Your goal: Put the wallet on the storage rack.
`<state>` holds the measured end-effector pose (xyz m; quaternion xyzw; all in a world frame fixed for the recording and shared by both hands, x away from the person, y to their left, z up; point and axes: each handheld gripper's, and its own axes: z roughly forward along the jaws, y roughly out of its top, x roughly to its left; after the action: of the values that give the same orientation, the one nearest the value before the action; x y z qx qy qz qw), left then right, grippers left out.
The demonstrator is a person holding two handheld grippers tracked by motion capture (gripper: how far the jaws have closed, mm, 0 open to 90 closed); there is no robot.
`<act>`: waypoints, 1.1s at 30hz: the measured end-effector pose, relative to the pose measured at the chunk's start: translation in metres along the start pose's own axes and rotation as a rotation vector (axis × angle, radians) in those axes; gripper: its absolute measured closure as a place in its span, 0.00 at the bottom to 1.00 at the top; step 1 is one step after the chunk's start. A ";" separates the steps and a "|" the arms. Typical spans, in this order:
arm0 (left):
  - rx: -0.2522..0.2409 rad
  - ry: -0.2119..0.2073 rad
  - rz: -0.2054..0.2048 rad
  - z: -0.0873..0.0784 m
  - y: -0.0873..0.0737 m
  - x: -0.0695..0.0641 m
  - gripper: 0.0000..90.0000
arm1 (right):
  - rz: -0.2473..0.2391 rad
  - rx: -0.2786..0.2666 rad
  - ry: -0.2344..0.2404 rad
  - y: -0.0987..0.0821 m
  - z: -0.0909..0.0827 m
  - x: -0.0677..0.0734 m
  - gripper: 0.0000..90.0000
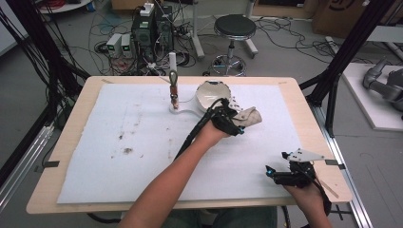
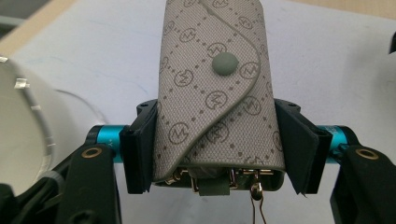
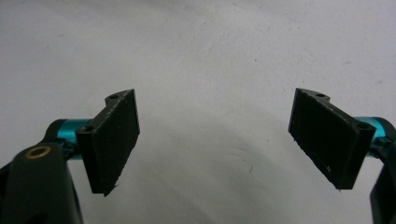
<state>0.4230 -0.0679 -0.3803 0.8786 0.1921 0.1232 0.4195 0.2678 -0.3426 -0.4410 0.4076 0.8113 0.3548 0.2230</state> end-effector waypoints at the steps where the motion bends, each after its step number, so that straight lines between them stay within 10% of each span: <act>1: -0.004 -0.002 -0.006 -0.007 0.000 0.002 0.41 | 0.001 0.002 0.001 0.001 0.001 0.001 0.18; 33: -0.076 0.238 -0.066 -0.188 -0.040 0.046 0.41 | -0.088 0.024 0.064 0.047 0.056 0.014 0.18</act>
<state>0.3841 0.1056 -0.2930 0.8346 0.2644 0.2198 0.4304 0.3195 -0.2897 -0.4428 0.3626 0.8394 0.3477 0.2076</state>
